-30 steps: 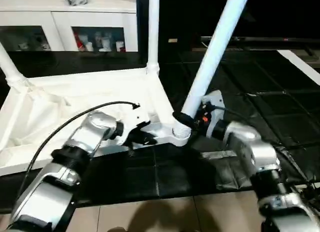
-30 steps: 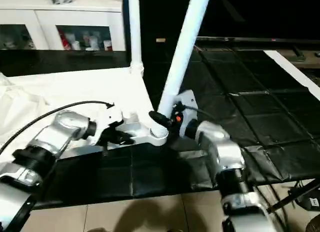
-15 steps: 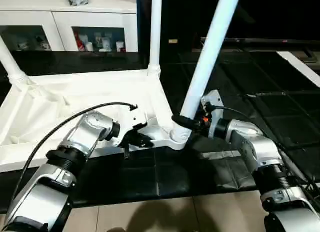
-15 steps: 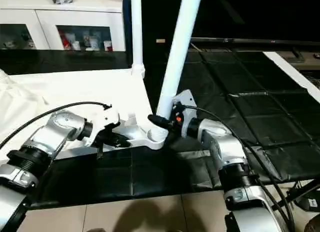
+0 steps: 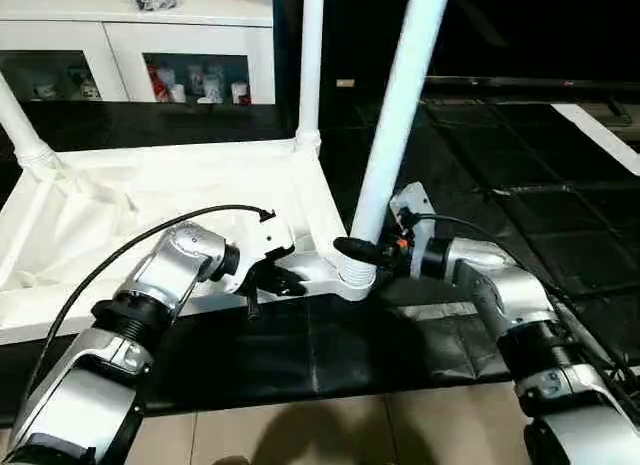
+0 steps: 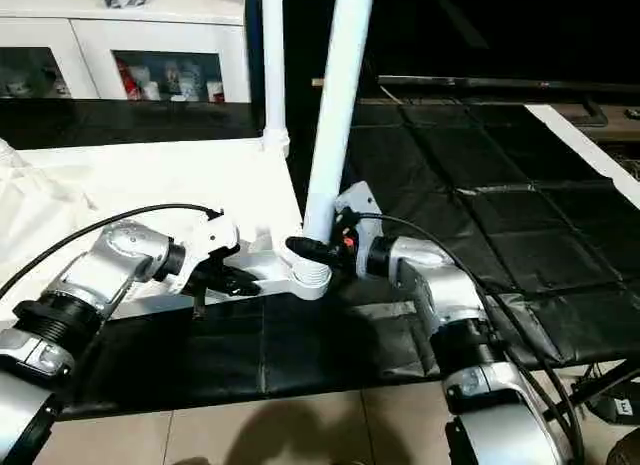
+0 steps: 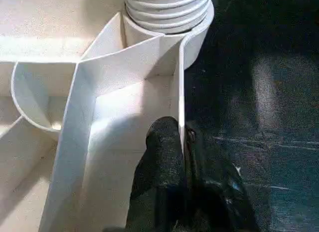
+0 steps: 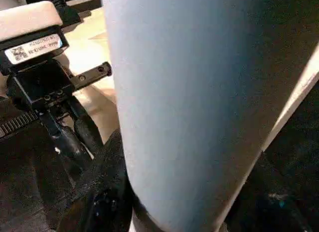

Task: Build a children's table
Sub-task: Insert table leg to table base

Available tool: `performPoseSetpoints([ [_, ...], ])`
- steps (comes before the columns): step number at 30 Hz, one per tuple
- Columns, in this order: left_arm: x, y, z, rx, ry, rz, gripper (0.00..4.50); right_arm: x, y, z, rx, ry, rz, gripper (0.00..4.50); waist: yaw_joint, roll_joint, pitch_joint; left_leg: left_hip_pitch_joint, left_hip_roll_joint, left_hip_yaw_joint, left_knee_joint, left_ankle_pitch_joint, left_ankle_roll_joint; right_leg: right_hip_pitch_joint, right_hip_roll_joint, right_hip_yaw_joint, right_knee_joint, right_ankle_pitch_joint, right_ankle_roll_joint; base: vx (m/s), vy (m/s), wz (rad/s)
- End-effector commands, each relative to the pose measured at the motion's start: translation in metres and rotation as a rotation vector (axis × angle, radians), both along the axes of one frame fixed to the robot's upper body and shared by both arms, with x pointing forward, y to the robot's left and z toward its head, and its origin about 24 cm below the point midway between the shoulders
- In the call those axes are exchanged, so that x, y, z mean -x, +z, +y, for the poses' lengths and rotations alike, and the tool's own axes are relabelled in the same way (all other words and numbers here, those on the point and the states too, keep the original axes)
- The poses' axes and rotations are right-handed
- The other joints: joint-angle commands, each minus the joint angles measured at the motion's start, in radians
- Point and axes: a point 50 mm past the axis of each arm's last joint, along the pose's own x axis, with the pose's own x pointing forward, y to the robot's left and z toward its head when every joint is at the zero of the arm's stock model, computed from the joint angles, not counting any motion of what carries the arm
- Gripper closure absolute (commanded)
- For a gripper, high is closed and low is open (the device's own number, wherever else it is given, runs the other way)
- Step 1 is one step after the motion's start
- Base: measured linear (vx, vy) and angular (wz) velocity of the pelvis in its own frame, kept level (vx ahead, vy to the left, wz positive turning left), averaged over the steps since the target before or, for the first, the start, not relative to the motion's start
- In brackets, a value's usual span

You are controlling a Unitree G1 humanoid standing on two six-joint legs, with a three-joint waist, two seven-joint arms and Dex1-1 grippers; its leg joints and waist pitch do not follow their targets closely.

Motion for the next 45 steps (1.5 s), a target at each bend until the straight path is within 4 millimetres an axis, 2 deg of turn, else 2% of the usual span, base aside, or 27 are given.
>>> performPoseSetpoints([
  [1,0.003,0.001,-0.003,-0.016,-0.048,0.014,4.5,0.002,-0.011,-0.001,0.03,-0.006,0.052,2.58,0.004,0.001,-0.07,0.007,0.018,-0.006,-0.071,-0.297,0.002,0.045,-0.074,0.042,-0.091,-0.538,-0.097,0.0,0.0,0.0],
  [4,0.002,0.002,-0.002,-0.017,-0.047,0.011,4.5,0.001,-0.013,-0.002,-0.004,-0.021,0.084,2.58,0.006,0.007,-0.071,0.008,0.019,-0.008,-0.072,-0.305,-0.001,0.044,-0.074,0.042,-0.089,-0.523,-0.105,0.0,0.0,0.0],
  [5,0.001,0.003,-0.002,-0.015,-0.043,0.008,4.5,0.0,-0.014,-0.004,-0.027,-0.032,0.101,2.58,0.004,0.005,-0.072,0.008,0.02,-0.008,-0.072,-0.308,-0.002,0.045,-0.073,0.043,-0.088,-0.509,-0.111,0.0,0.0,0.0],
  [6,0.001,0.004,-0.002,-0.013,-0.039,0.007,4.5,0.0,-0.015,-0.004,-0.041,-0.04,0.112,2.58,0.006,0.012,-0.073,0.009,0.02,-0.008,-0.072,-0.314,-0.003,0.045,-0.074,0.043,-0.087,-0.503,-0.118,0.0,0.0,0.0],
  [8,0.0,0.005,-0.002,-0.004,-0.03,0.007,4.5,0.001,-0.019,-0.009,-0.078,-0.078,0.141,2.58,0.006,0.011,-0.073,0.007,0.021,-0.008,-0.073,-0.314,-0.005,0.047,-0.073,0.044,-0.086,-0.482,-0.127,0.0,0.0,0.0],
  [9,-0.001,0.005,-0.002,0.0,-0.022,0.004,4.5,0.001,-0.022,-0.011,-0.099,-0.104,0.154,2.58,0.009,0.02,-0.074,0.008,0.021,-0.009,-0.073,-0.318,-0.008,0.048,-0.073,0.043,-0.083,-0.471,-0.135,0.0,0.0,0.0],
  [12,-0.002,0.006,-0.002,0.004,-0.01,0.001,4.5,0.003,-0.029,-0.016,-0.143,-0.153,0.18,2.59,0.007,0.014,-0.073,0.01,0.021,-0.008,-0.073,-0.332,-0.009,0.046,-0.073,0.043,-0.086,-0.478,-0.139,0.0,0.0,0.0],
  [13,-0.003,0.006,-0.001,0.006,-0.002,-0.002,4.5,0.006,-0.035,-0.018,-0.169,-0.184,0.195,2.59,0.011,0.032,-0.074,0.012,0.02,-0.011,-0.073,-0.337,-0.013,0.047,-0.074,0.042,-0.085,-0.479,-0.142,0.0,0.0,0.0],
  [16,-0.004,0.008,-0.001,0.008,0.008,-0.006,4.5,0.013,-0.044,-0.022,-0.203,-0.218,0.21,2.59,0.01,0.023,-0.075,0.01,0.021,-0.01,-0.075,-0.347,-0.012,0.049,-0.073,0.042,-0.086,-0.464,-0.144,0.0,0.0,0.0],
  [17,-0.005,0.008,-0.001,0.01,0.015,-0.01,4.5,0.017,-0.047,-0.023,-0.207,-0.218,0.209,2.59,0.012,0.033,-0.074,0.012,0.021,-0.011,-0.075,-0.352,-0.014,0.048,-0.072,0.041,-0.086,-0.46,-0.147,0.0,0.0,0.0],
  [18,-0.006,0.009,0.0,0.011,0.023,-0.014,4.5,0.022,-0.05,-0.024,-0.212,-0.216,0.2,2.59,0.012,0.036,-0.074,0.012,0.02,-0.01,-0.076,-0.362,-0.014,0.047,-0.07,0.041,-0.088,-0.457,-0.147,0.0,0.0,0.0],
  [20,-0.008,0.009,0.0,0.01,0.033,-0.021,4.5,0.026,-0.052,-0.025,-0.216,-0.214,0.189,2.59,0.012,0.029,-0.074,0.014,0.019,-0.009,-0.076,-0.368,-0.01,0.048,-0.068,0.04,-0.091,-0.465,-0.144,0.0,0.0,0.0],
  [21,-0.01,0.01,0.001,0.008,0.054,-0.035,4.5,0.033,-0.056,-0.026,-0.19,-0.208,0.155,2.59,0.012,0.034,-0.074,0.013,0.019,-0.01,-0.076,-0.371,-0.009,0.047,-0.069,0.04,-0.091,-0.469,-0.144,0.0,0.0,0.0],
  [26,-0.014,0.01,0.001,0.012,0.091,-0.054,4.5,0.051,-0.067,-0.026,-0.02,-0.115,0.071,2.59,0.022,0.031,-0.074,0.011,0.015,-0.007,-0.076,-0.341,0.007,0.048,-0.068,0.041,-0.094,-0.493,-0.122,0.0,0.0,0.0],
  [32,-0.014,0.009,0.001,0.009,0.093,-0.058,4.5,0.051,-0.082,-0.02,0.092,-0.061,0.067,2.59,0.016,0.031,-0.069,0.018,0.014,-0.009,-0.074,-0.386,0.009,0.038,-0.07,0.031,-0.111,-0.597,-0.088,0.0,0.0,0.0],
  [33,-0.014,0.009,0.001,0.009,0.091,-0.06,4.5,0.046,-0.085,-0.017,0.119,-0.046,0.071,2.59,0.009,0.024,-0.068,0.019,0.013,-0.011,-0.073,-0.41,0.008,0.038,-0.07,0.026,-0.116,-0.632,-0.078,0.0,0.0,0.0],
  [35,-0.014,0.009,0.001,0.008,0.088,-0.064,4.5,0.041,-0.087,-0.013,0.144,-0.035,0.083,2.59,0.0,0.031,-0.064,0.021,0.011,-0.015,-0.072,-0.439,0.004,0.038,-0.071,0.017,-0.121,-0.67,-0.067,0.0,0.0,0.0],
  [36,-0.014,0.01,0.001,0.004,0.077,-0.073,4.5,0.035,-0.089,-0.01,0.17,-0.026,0.098,2.59,-0.019,0.03,-0.057,0.038,0.012,-0.02,-0.067,-0.51,0.001,0.032,-0.069,-0.012,-0.146,-0.736,-0.032,0.0,0.0,0.0],
  [37,-0.014,0.01,0.001,0.004,0.077,-0.073,4.5,0.035,-0.089,-0.01,0.17,-0.026,0.098,2.59,-0.029,0.036,-0.051,0.046,0.013,-0.023,-0.063,-0.552,0.0,0.029,-0.067,-0.033,-0.159,-0.763,-0.014,0.0,0.0,0.0],
  [38,-0.014,0.011,0.0,0.0,0.063,-0.085,4.5,0.031,-0.09,-0.008,0.192,-0.018,0.113,2.59,-0.053,0.051,-0.045,0.067,0.025,-0.034,-0.063,-0.663,-0.007,0.037,-0.049,-0.1,-0.193,-0.775,0.033,-0.059,0.031,-0.09],
  [39,-0.014,0.012,0.0,-0.001,0.051,-0.094,4.5,0.029,-0.09,-0.007,0.201,-0.015,0.121,2.59,-0.031,0.087,-0.051,-0.054,0.088,-0.057,-0.17,-0.864,-0.031,0.156,-0.037,-0.057,0.084,-0.443,-0.036,-0.059,0.031,-0.09],
  [40,-0.014,0.013,-0.001,0.0,0.028,-0.11,4.5,0.028,-0.09,-0.008,0.212,-0.011,0.127,2.59,-0.012,0.078,-0.056,-0.055,0.078,-0.032,-0.177,-0.902,-0.053,0.133,-0.022,-0.049,0.082,-0.258,-0.06,-0.063,0.02,0.01],
  [41,-0.013,0.013,-0.002,-0.002,0.001,-0.124,4.5,0.027,-0.09,-0.009,0.223,-0.003,0.132,2.59,-0.008,0.072,-0.05,-0.024,0.082,-0.022,-0.203,-0.906,-0.026,0.091,-0.01,-0.023,0.097,-0.198,-0.06,0.018,-0.058,-0.02],
  [42,-0.012,0.013,-0.002,-0.011,-0.024,-0.13,4.5,0.027,-0.091,-0.01,0.234,0.004,0.137,2.59,-0.022,0.005,-0.067,0.032,0.021,-0.033,-0.095,-0.678,-0.074,0.048,-0.105,0.053,-0.039,-0.572,-0.104,0.018,-0.058,-0.02],
  [43,-0.011,0.013,-0.002,-0.018,-0.038,-0.132,4.5,0.027,-0.091,-0.011,0.241,0.01,0.139,2.59,0.002,0.011,-0.068,0.024,0.002,-0.028,-0.056,-0.539,-0.061,0.046,-0.132,0.057,-0.071,-0.717,-0.086,0.033,-0.091,-0.16],
  [44,-0.01,0.012,-0.002,-0.034,-0.06,-0.134,4.5,0.027,-0.092,-0.014,0.253,0.022,0.144,2.59,0.026,-0.007,-0.073,0.002,0.013,-0.03,-0.044,-0.3,-0.017,0.065,-0.15,0.076,-0.086,-0.774,-0.052,-0.015,-0.057,-0.18],
  [45,-0.009,0.011,-0.002,-0.051,-0.078,-0.131,4.5,0.028,-0.093,-0.017,0.265,0.037,0.154,2.59,0.036,-0.005,-0.078,-0.021,0.021,-0.027,-0.065,-0.181,-0.013,0.078,-0.122,0.064,-0.068,-0.634,-0.069,-0.015,-0.057,-0.18],
])
